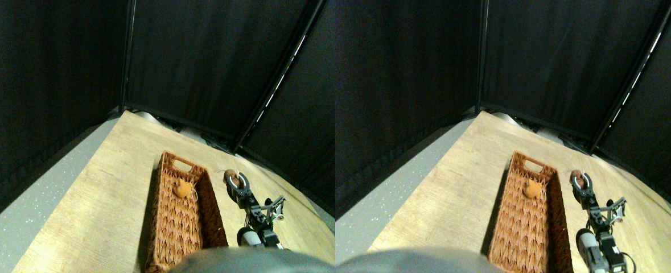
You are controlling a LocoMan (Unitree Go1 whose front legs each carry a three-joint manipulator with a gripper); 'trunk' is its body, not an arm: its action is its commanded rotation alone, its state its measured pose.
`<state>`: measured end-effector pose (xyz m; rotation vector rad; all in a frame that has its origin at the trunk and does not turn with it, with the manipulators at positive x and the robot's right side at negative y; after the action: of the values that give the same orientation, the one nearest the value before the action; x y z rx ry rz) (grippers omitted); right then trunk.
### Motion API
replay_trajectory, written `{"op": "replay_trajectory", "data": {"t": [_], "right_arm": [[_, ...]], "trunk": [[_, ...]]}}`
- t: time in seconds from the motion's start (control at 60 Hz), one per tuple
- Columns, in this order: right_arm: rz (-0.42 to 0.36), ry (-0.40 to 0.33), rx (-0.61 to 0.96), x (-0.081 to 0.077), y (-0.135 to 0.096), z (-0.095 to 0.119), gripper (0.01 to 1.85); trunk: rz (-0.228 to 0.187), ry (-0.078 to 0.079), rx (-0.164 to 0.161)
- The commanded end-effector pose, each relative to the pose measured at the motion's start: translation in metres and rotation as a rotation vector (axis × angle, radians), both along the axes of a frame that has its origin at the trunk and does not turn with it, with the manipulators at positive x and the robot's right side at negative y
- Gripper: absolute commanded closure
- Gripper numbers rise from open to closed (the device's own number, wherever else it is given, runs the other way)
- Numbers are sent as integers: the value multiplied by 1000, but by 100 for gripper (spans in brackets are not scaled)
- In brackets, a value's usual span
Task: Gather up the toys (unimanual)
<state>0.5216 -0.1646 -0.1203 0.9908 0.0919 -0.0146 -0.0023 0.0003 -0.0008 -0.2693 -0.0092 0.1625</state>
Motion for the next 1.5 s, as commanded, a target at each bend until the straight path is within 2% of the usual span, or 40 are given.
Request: {"op": "replay_trajectory", "data": {"t": [0.017,0.233,0.433,0.633,0.783,0.883,0.9,0.95,0.967,0.983,1.033,1.05,1.117,1.183,1.233,1.283,1.333,1.35,1.433,1.45,1.5], "right_arm": [[1,-37,37,3,8,2,180],[72,0,120,9,32,0,180],[116,14,118,8,51,-4,180],[101,49,126,4,61,-11,180],[89,48,124,3,60,-16,180],[102,100,117,1,59,-15,180],[110,105,108,0,59,-15,168],[118,138,64,-1,58,-14,103],[115,150,48,-2,57,-14,87],[115,150,48,-2,57,-14,87],[142,133,-33,-3,55,-12,61],[135,142,26,-3,54,-12,58],[128,143,34,-3,52,-11,53],[136,118,-18,-3,49,-10,56],[110,89,-63,-3,45,-9,54],[93,86,-35,-3,41,-7,57],[86,45,-84,0,30,-4,64],[83,11,-128,2,26,-4,67],[27,11,-115,5,14,0,75],[3,13,-48,7,6,3,81],[-20,3,-29,7,-3,5,87]], "trunk": [[37,12,-23],[66,11,-52],[85,10,-67],[88,12,-70],[84,14,-65],[82,13,-62],[80,12,-59],[79,10,-58],[79,10,-58],[79,9,-57],[79,10,-54],[79,10,-54],[76,10,-48],[71,8,-42],[64,10,-36],[61,9,-31],[53,9,-26],[52,9,-25],[39,12,-14],[38,12,-13],[27,13,-5]]}}
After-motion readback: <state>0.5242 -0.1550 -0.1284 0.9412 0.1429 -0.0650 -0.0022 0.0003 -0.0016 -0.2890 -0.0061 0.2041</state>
